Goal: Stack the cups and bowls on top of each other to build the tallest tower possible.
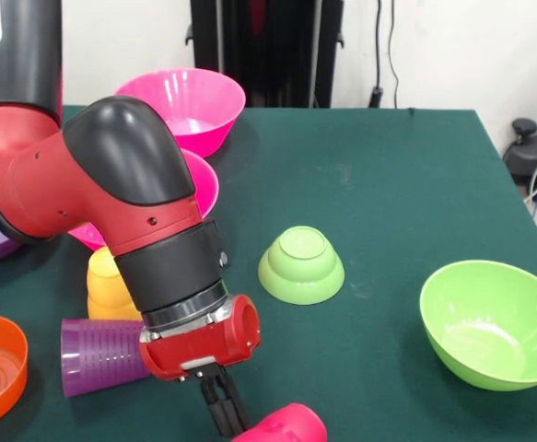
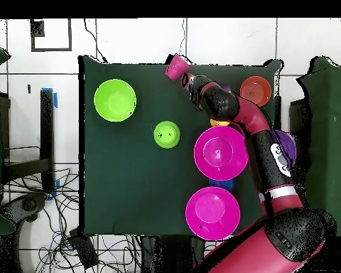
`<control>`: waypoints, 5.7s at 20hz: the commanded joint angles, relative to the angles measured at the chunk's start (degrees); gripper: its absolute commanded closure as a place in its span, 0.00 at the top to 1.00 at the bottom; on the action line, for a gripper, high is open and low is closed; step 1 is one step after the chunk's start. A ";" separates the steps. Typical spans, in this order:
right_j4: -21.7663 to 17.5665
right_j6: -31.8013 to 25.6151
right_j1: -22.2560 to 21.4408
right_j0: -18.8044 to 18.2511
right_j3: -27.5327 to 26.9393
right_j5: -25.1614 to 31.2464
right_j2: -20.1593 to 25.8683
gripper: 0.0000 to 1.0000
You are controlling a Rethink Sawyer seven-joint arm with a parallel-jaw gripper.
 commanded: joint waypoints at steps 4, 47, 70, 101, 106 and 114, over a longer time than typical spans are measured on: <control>-4.30 -12.01 0.44 0.01 -0.48 -1.36 -0.94 1.00; 7.34 -22.85 -3.82 1.23 -13.08 38.35 -2.56 1.00; 4.83 -33.14 -0.84 0.24 -20.21 46.77 -5.02 1.00; 7.08 -23.85 -8.71 -7.91 2.03 41.61 -9.76 1.00; 8.75 -17.10 -8.82 -11.74 10.50 32.83 -9.09 1.00; 3.10 -20.64 -7.55 -13.07 11.95 21.43 -10.23 1.00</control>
